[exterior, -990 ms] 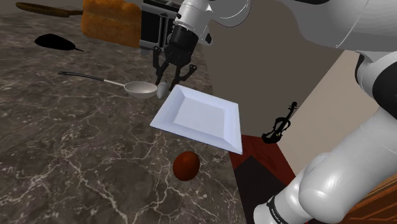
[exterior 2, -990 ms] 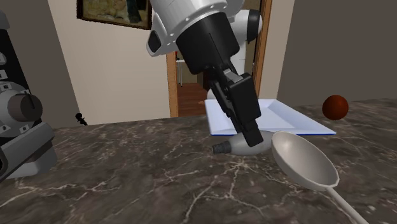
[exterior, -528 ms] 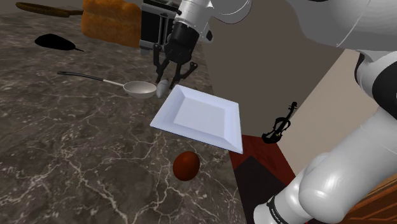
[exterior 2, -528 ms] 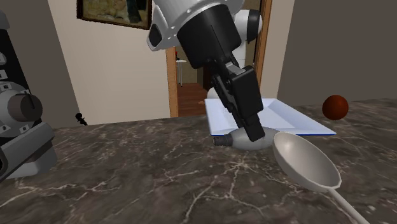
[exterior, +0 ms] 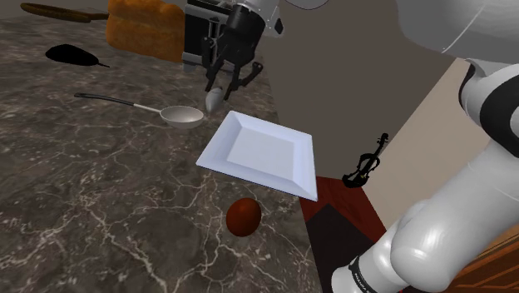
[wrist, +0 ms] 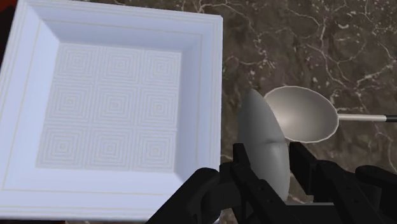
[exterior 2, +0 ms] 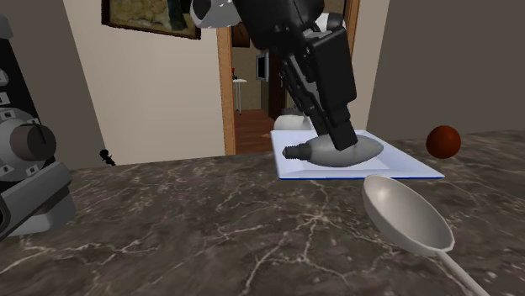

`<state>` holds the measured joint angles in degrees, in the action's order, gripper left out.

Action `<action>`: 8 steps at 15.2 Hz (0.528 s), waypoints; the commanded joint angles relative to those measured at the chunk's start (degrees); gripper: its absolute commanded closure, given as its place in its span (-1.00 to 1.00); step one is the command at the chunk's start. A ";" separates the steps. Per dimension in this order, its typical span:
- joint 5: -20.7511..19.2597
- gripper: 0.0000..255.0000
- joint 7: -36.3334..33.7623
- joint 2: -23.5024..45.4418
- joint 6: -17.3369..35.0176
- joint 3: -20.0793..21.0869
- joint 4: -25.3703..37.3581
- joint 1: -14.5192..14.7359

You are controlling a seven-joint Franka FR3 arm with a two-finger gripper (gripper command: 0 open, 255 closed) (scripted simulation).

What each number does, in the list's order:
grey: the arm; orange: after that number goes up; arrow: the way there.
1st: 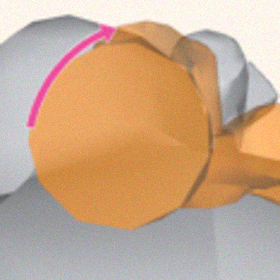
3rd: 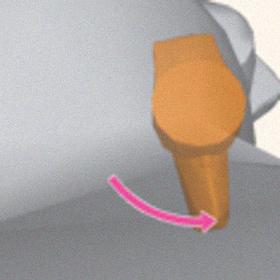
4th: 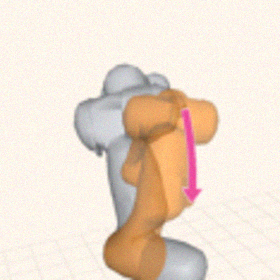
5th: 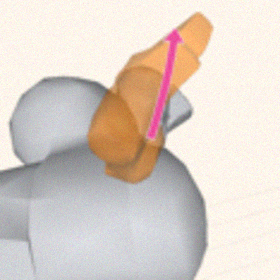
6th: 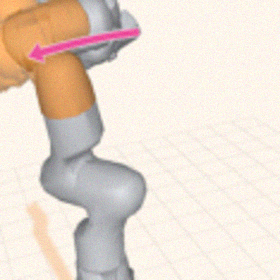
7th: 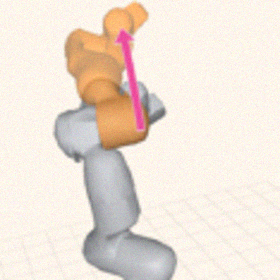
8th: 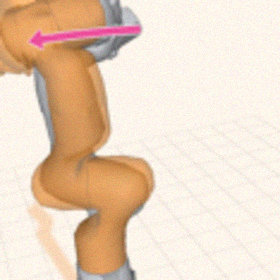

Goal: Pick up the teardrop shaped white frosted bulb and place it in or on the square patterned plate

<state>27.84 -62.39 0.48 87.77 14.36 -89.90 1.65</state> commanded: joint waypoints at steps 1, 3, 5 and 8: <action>-0.06 1.00 -0.65 0.40 -1.40 -0.04 1.91 -0.04; -0.13 1.00 -1.39 0.92 -2.84 -0.04 4.03 -0.04; -0.20 1.00 -2.17 1.50 -4.31 -0.03 6.25 -0.04; 0.37 1.00 -2.16 -0.64 -5.27 -0.25 5.02 -0.32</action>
<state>27.88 -64.70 1.15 82.83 14.24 -83.86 1.50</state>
